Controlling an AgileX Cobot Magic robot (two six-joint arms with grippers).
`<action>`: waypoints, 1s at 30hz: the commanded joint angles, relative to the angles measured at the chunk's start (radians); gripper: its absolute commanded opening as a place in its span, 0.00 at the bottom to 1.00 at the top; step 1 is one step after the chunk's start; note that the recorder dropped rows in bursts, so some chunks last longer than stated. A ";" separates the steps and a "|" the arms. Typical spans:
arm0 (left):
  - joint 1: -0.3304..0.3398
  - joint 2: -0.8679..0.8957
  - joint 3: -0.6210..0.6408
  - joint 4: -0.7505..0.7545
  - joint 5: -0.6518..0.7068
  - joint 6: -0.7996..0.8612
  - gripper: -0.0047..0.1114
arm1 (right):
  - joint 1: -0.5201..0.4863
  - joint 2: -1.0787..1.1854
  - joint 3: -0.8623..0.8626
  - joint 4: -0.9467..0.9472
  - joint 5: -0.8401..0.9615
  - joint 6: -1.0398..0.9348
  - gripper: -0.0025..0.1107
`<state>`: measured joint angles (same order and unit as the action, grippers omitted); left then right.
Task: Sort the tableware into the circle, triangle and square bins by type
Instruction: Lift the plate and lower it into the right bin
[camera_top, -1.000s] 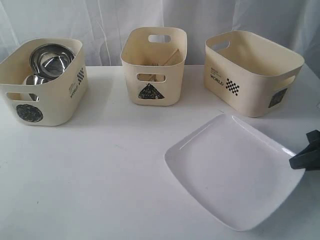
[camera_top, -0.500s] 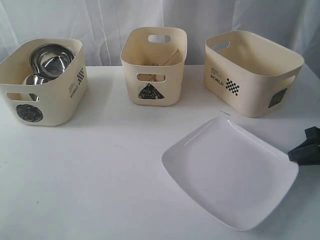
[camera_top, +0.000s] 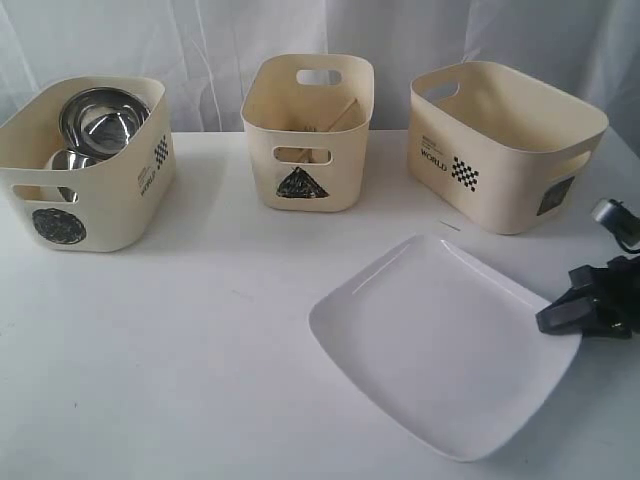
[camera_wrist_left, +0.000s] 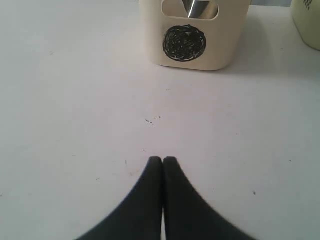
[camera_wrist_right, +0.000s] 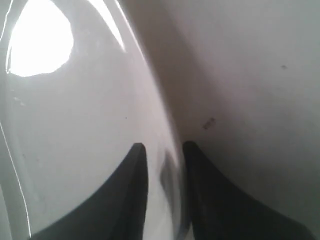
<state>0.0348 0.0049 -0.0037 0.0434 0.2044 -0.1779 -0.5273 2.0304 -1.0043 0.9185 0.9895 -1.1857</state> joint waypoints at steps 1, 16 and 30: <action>-0.007 -0.005 0.004 -0.001 -0.003 -0.001 0.04 | 0.049 0.038 0.007 -0.070 -0.055 -0.008 0.17; -0.007 -0.005 0.004 -0.001 -0.003 -0.001 0.04 | 0.062 -0.092 0.005 0.048 0.232 0.197 0.02; -0.007 -0.005 0.004 -0.001 -0.003 -0.001 0.04 | 0.062 -0.254 -0.209 0.186 0.232 0.501 0.02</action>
<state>0.0348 0.0049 -0.0037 0.0434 0.2044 -0.1779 -0.4674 1.7934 -1.1293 1.0458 1.1880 -0.7551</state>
